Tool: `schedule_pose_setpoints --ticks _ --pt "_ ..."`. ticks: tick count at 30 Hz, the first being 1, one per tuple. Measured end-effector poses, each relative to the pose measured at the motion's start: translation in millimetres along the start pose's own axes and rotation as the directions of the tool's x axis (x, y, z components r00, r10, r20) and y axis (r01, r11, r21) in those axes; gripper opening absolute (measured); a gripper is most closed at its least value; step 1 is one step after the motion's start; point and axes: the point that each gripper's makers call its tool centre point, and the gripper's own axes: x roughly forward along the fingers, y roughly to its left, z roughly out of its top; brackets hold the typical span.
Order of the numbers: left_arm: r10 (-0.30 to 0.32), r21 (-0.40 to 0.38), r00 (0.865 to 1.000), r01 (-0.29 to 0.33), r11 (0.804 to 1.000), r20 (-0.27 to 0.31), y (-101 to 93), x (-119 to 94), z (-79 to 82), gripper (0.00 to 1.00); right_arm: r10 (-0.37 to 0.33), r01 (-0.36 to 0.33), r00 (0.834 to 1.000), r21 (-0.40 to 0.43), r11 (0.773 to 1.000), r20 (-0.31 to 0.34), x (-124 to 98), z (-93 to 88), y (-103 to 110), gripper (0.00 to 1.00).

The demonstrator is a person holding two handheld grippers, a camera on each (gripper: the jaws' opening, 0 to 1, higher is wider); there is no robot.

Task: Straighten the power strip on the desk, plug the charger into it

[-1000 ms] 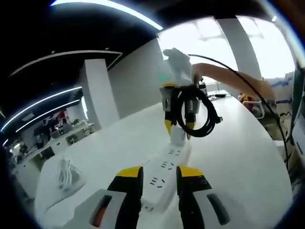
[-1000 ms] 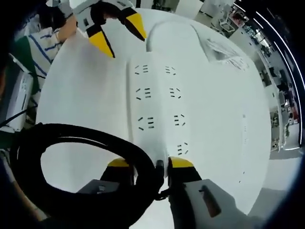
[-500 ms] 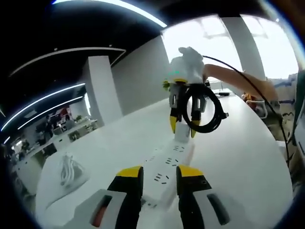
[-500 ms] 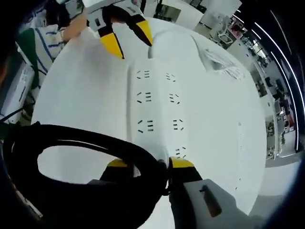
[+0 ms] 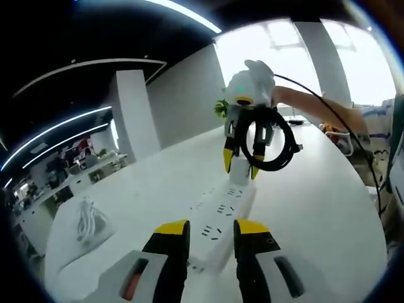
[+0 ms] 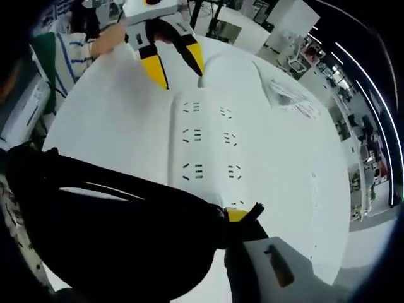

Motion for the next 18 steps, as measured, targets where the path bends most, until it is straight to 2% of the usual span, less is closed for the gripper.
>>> schedule_pose_setpoints --ticks 5,11,18 --pt "0.002 -0.009 1.0 -0.002 1.0 -0.005 1.5 0.1 -1.5 0.27 -0.019 0.02 0.999 -0.012 1.0 0.04 0.6 2.4 -1.0 0.28" --pt "-0.009 -0.067 1.0 0.008 0.998 -0.01 4.6 0.6 -6.3 0.27 -0.042 0.042 0.995 0.0 0.999 0.087 -0.1 3.8 -3.8 0.29" --pt "0.008 -0.082 1.0 -0.009 0.997 -0.013 8.6 -1.4 -6.9 0.27 -0.101 0.096 0.981 0.037 0.995 0.168 -2.5 5.9 -3.9 0.29"
